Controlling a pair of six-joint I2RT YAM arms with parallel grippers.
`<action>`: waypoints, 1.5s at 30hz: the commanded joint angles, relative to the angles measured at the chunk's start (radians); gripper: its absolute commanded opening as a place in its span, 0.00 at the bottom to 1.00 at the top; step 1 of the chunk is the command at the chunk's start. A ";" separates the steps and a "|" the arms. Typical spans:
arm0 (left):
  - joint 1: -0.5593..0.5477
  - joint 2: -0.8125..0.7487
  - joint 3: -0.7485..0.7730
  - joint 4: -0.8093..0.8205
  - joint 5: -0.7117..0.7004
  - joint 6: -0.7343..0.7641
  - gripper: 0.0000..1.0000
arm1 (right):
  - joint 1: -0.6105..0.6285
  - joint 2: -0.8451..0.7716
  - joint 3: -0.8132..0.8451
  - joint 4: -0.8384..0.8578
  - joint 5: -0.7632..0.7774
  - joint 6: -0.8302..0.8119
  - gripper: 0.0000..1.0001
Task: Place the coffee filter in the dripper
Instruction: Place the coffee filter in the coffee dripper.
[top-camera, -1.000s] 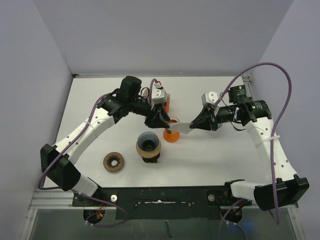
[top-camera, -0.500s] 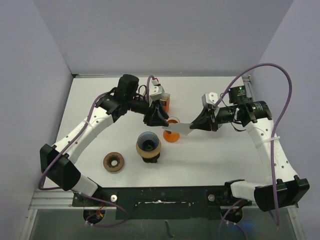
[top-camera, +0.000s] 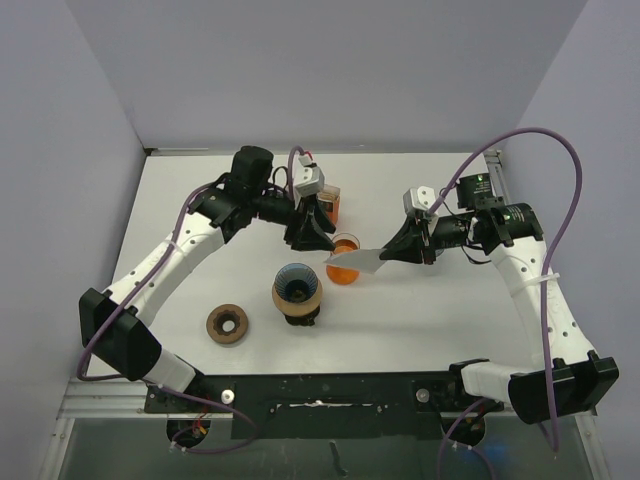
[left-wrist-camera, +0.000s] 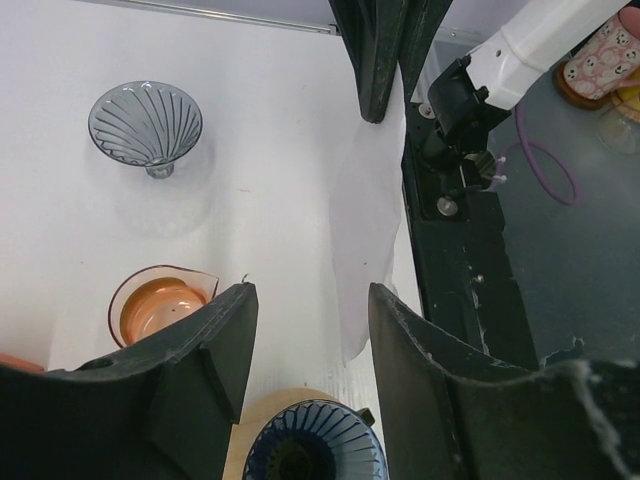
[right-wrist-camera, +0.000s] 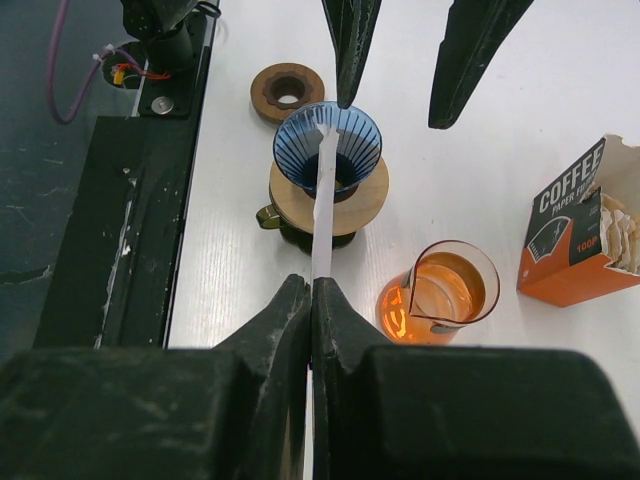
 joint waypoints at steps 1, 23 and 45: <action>-0.010 -0.029 0.023 0.013 0.015 0.047 0.46 | 0.007 -0.020 0.013 0.028 -0.041 0.004 0.00; -0.048 -0.008 0.027 -0.044 -0.007 0.105 0.46 | 0.007 0.000 0.035 0.025 -0.043 0.010 0.00; -0.093 0.027 0.043 -0.051 -0.072 0.121 0.46 | 0.007 0.020 0.054 0.022 -0.053 0.013 0.00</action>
